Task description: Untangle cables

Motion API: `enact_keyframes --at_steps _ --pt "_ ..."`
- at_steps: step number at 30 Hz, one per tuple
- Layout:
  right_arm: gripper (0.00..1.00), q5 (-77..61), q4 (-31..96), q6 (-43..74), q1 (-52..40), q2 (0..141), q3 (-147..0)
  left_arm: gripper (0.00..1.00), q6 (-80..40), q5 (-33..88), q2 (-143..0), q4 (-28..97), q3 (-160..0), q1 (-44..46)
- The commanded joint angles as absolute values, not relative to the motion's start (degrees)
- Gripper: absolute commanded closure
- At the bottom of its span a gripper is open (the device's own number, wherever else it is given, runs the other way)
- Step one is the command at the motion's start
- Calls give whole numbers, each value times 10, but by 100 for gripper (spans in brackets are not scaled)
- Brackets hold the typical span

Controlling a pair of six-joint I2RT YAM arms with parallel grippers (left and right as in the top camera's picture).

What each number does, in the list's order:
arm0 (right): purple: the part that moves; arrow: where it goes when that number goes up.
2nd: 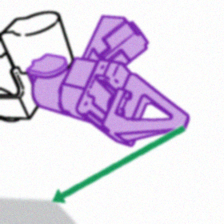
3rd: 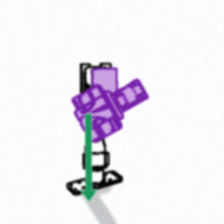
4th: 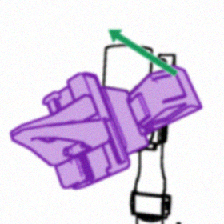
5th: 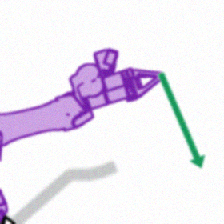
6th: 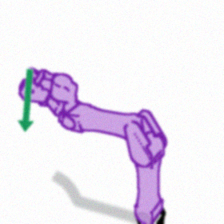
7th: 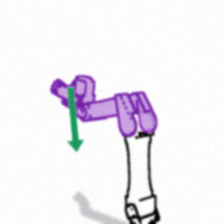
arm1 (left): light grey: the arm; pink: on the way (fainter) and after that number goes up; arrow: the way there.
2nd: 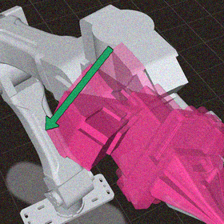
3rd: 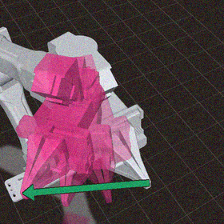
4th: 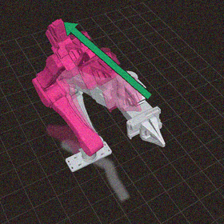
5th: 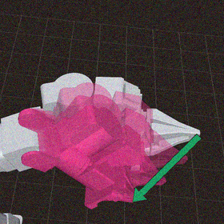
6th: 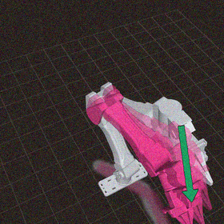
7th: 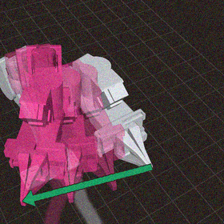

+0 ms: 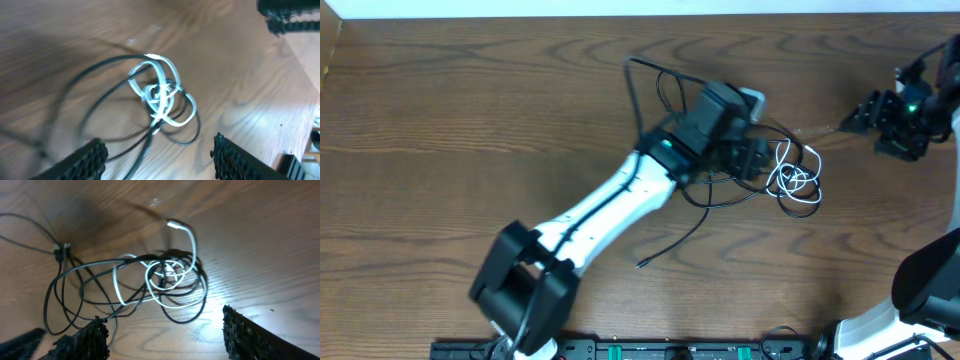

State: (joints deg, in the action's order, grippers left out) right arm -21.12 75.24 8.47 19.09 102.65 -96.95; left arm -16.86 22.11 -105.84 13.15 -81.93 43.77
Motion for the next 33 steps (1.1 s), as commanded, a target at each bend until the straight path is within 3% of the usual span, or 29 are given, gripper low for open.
enact_keyframes --at_steps 1,19,23,28,30,33 --pt "27 -222 757 76 200 1012 -980 30 -179 211 -1089 102 -829 459" --pt "30 -222 768 65 198 1012 -979 30 -209 138 -1238 -96 -829 500" --pt "30 -222 769 62 198 1012 -977 48 -209 138 -1239 -99 -829 500" --pt "30 -222 772 61 198 1012 -977 85 -213 138 -1228 -98 -829 497" --pt "30 -222 774 61 198 1012 -977 92 -214 138 -1212 -86 -829 494" --pt "31 -232 776 53 194 1012 -977 92 -213 138 -1167 -46 -829 488"
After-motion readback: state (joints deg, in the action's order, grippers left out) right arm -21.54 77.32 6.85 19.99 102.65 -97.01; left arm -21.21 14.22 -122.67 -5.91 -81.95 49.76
